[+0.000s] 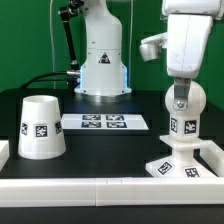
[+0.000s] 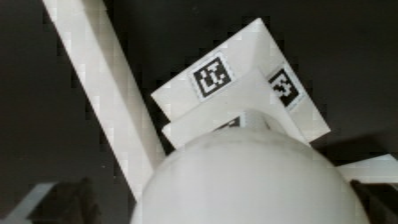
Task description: Assemble lamp
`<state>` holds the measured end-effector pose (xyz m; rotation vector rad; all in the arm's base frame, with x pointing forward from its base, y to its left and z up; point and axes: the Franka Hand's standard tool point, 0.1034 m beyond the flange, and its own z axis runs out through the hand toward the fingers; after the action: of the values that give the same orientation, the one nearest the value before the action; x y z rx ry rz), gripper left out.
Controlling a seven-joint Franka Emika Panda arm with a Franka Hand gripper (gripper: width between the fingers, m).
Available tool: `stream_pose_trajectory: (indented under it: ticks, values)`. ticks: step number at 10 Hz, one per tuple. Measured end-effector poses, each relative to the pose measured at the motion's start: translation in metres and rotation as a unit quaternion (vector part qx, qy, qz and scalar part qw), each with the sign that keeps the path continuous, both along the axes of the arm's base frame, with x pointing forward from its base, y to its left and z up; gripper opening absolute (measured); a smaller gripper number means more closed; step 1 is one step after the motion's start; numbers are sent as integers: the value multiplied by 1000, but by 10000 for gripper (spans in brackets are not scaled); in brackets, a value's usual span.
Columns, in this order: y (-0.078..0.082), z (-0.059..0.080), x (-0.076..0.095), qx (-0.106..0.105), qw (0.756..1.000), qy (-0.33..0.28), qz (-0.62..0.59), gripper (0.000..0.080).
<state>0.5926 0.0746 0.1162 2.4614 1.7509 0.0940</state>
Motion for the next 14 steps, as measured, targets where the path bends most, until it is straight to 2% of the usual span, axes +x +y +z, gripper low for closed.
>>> stream_pose_trajectory:
  ticks: [1,4,5,8,9,10,12,14]
  values:
    - [0,0,0,0,1000,0,-1,572]
    - [-3,0,0,3,1000,-1,-25,576]
    - [-4,0,0,13,995,-9,-96,576]
    - [11,0,0,40,961,-28,-272,576]
    - [13,-1,0,48,943,-31,-328,576]
    - [14,-1,0,54,928,-34,-367,576]
    - [15,-1,2,71,881,-44,-466,577]
    - [13,0,3,79,850,-47,-518,577]
